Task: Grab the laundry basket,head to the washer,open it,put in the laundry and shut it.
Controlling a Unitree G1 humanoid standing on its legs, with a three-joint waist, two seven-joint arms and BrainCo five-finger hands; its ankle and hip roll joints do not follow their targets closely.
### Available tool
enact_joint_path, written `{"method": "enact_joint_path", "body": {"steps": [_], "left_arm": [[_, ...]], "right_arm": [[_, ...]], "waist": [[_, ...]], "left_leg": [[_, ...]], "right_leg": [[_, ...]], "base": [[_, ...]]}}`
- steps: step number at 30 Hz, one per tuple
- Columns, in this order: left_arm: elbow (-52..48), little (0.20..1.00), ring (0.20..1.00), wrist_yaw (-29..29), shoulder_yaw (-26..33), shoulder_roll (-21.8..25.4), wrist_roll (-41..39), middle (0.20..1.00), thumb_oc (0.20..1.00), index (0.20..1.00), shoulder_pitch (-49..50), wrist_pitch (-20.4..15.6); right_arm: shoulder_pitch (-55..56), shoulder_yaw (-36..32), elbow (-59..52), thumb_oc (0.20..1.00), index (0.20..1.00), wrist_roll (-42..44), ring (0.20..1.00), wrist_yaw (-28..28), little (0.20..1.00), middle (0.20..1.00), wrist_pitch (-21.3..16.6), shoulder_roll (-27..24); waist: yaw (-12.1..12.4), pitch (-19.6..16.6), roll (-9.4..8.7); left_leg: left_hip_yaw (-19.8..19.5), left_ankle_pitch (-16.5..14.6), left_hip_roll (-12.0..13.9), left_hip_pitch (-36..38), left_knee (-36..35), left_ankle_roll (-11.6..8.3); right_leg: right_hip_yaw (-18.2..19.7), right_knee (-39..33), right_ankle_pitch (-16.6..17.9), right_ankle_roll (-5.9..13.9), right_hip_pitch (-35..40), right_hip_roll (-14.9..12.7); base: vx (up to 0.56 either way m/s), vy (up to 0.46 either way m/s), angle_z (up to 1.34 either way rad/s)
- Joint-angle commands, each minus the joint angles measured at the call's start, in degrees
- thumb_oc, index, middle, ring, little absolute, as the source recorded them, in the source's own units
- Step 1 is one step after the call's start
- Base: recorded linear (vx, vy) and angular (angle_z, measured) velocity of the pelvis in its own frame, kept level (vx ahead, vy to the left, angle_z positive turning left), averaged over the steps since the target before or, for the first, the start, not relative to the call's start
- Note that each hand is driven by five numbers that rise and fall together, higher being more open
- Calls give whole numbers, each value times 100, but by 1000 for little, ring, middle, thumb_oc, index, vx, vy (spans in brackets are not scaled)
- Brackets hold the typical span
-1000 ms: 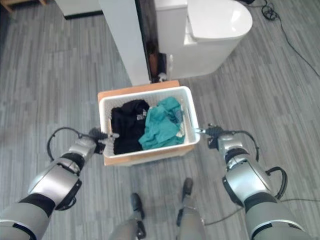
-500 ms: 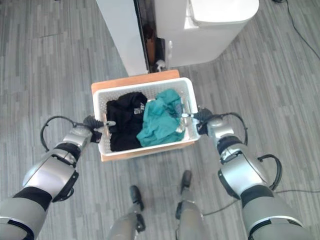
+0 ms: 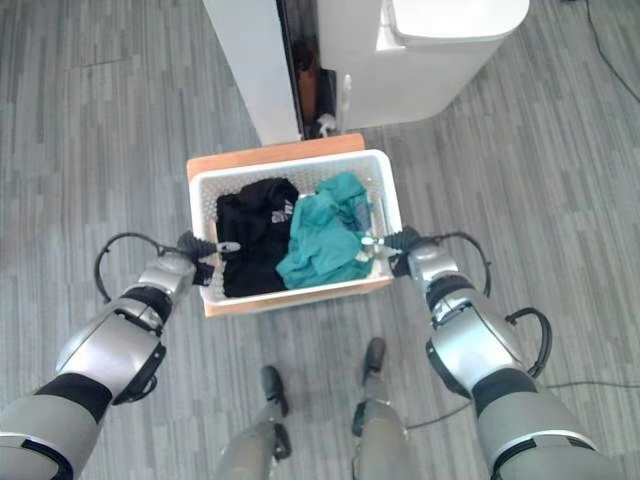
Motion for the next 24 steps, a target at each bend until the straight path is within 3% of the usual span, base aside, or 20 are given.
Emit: {"method": "enact_joint_path", "body": {"steps": [1,3,24], "left_arm": [[219,1000,1000,18,-422,-191,-40,1000,1000,1000,-846,-230],[186,1000,1000,25,-455,-203,-21,1000,1000,1000,-883,-240],[-95,1000,1000,304,-695,-185,288,1000,1000,1000,-1268,-374]], "right_arm": [[-888,87,462,956,956,176,956,15,956,956,-229,122],[-901,89,431,1000,1000,168,1000,-3,1000,1000,-246,74],[-812,225,-664,1000,1000,-399,1000,-343,1000,1000,-515,-238]], "waist": [[27,357,160],[34,359,163],[10,390,240]], "left_leg": [[-677,501,-30,-616,64,-78],[-683,500,-35,-631,64,-76],[-692,484,-43,-550,64,-40]], "right_leg": [[217,-5,168,734,268,-368],[227,-5,177,739,253,-372],[245,-5,180,760,331,-380]], "base": [[0,0,0],[0,0,0],[-3,1,2]]}}
